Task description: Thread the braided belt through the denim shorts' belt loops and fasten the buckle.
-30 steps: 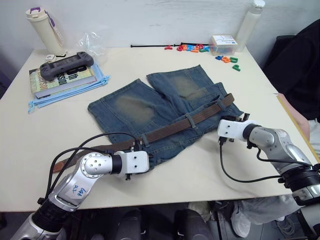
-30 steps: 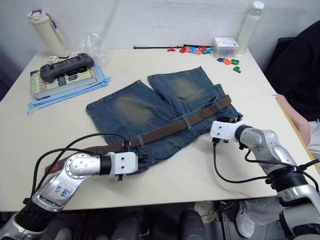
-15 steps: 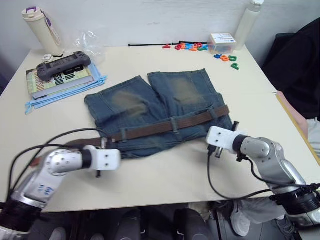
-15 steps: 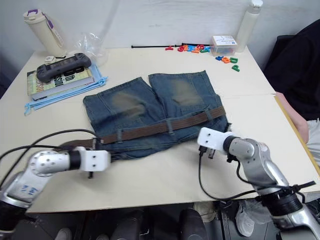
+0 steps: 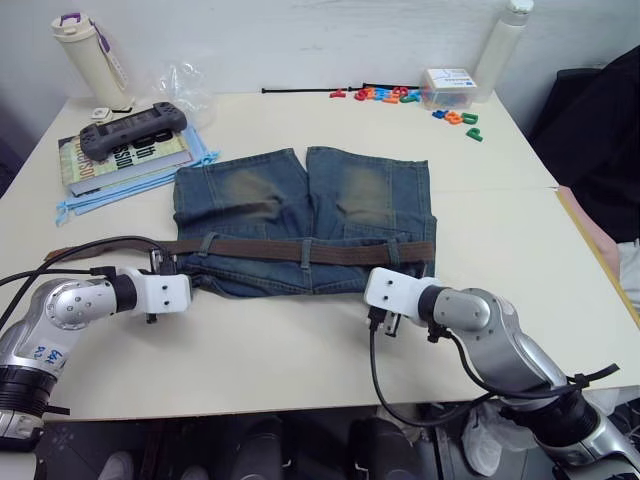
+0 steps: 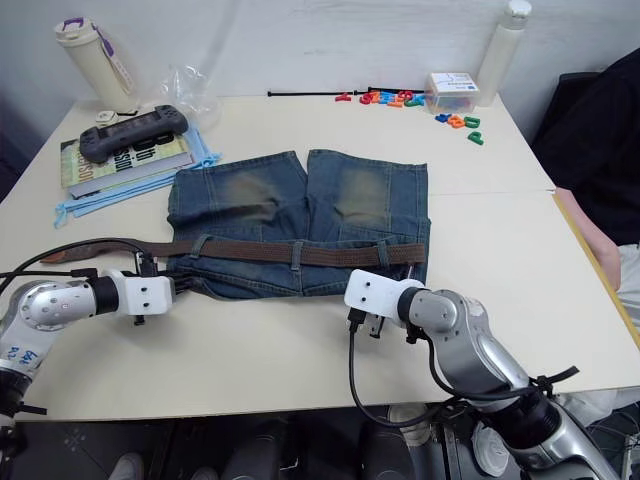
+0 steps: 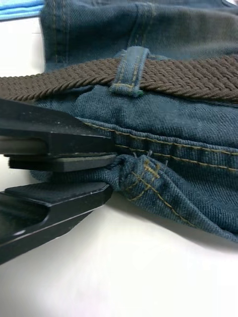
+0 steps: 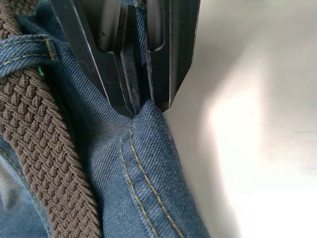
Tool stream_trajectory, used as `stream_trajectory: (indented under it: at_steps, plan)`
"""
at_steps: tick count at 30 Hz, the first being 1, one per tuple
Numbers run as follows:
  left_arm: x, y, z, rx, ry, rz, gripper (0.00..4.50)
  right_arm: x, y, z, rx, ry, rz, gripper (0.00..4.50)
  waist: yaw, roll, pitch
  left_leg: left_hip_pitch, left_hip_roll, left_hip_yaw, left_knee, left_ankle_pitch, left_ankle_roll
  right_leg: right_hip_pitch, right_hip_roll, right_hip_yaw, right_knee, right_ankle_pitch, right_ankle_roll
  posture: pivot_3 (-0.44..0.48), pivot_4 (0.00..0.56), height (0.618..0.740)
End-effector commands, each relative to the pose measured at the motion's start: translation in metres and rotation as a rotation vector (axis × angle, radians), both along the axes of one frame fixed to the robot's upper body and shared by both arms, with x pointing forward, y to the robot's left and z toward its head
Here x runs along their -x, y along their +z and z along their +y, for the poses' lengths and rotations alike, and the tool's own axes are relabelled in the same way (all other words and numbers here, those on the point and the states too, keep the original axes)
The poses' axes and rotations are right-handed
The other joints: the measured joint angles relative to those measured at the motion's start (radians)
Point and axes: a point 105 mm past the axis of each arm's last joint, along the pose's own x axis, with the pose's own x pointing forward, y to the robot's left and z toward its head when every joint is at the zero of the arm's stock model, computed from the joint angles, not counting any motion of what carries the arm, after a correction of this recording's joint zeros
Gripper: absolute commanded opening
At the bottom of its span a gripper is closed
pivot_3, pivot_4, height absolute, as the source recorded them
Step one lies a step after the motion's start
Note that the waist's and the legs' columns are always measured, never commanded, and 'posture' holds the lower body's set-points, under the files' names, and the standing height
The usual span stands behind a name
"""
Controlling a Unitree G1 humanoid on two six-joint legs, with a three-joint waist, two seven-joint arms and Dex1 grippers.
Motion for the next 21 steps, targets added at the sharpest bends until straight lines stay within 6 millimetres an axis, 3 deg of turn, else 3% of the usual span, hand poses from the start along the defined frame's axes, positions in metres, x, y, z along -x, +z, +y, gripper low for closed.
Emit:
stream_trajectory:
  at_steps: [1,5,7,9,12,13,18,21]
  plan:
    - [0.000,-0.014,-0.003,0.002,0.001,0.041,0.54,-0.010,0.003,-0.013,0.033,-0.056,-0.052,0.04,0.002,0.000,0.000,0.000,0.000,0.000,0.000,0.000,0.000,0.000,0.000,0.000,0.000,0.000,0.000,0.000,0.150,0.713]
    - [0.001,-0.016,-0.006,0.016,-0.009,0.057,1.72,-0.010,0.010,-0.010,0.002,-0.039,-0.064,0.00,0.009,0.000,0.000,0.000,0.000,0.000,0.000,0.000,0.000,0.000,-0.001,0.000,0.000,0.000,0.000,0.000,0.150,0.713]
    - [0.002,-0.013,-0.008,0.060,0.002,0.068,2.51,-0.006,0.013,-0.009,-0.022,-0.022,-0.044,0.83,0.012,0.000,0.000,0.000,0.000,0.000,0.000,0.000,0.000,0.000,-0.001,0.000,0.000,0.000,0.000,0.000,0.150,0.713]
    - [0.008,0.007,-0.015,0.175,-0.021,0.121,3.37,0.004,0.025,-0.011,-0.091,0.010,0.034,1.58,0.013,0.000,0.000,0.000,-0.001,0.001,0.000,0.000,0.001,0.000,-0.001,0.000,0.000,0.000,0.000,0.000,0.150,0.713]
    - [0.020,0.033,-0.023,0.309,-0.063,0.240,3.41,0.012,0.043,-0.017,-0.169,0.034,0.115,3.13,0.011,-0.001,0.001,-0.003,0.000,0.001,0.000,0.003,0.004,-0.001,0.000,-0.001,-0.003,0.000,0.000,0.000,0.150,0.713]
    - [0.022,0.045,-0.023,0.378,-0.065,0.289,3.41,0.012,0.052,-0.021,-0.195,0.037,0.133,3.44,0.010,-0.002,0.001,-0.004,0.000,0.001,0.000,0.003,0.003,-0.001,0.001,-0.001,-0.003,0.000,0.000,0.000,0.150,0.713]
    - [0.015,0.079,-0.017,0.569,-0.064,0.415,3.41,-0.001,0.094,-0.030,-0.389,0.032,0.218,3.44,0.002,-0.003,0.002,-0.004,0.001,-0.001,0.001,0.003,0.004,-0.001,0.002,-0.004,-0.003,0.000,0.000,0.000,0.150,0.713]
    - [-0.004,0.082,-0.006,0.654,-0.005,0.440,3.41,-0.031,0.105,-0.045,-0.492,-0.088,0.245,3.44,-0.005,-0.003,0.002,-0.002,0.001,0.000,0.000,0.003,0.004,-0.001,0.004,-0.008,-0.002,0.000,0.000,0.000,0.150,0.713]
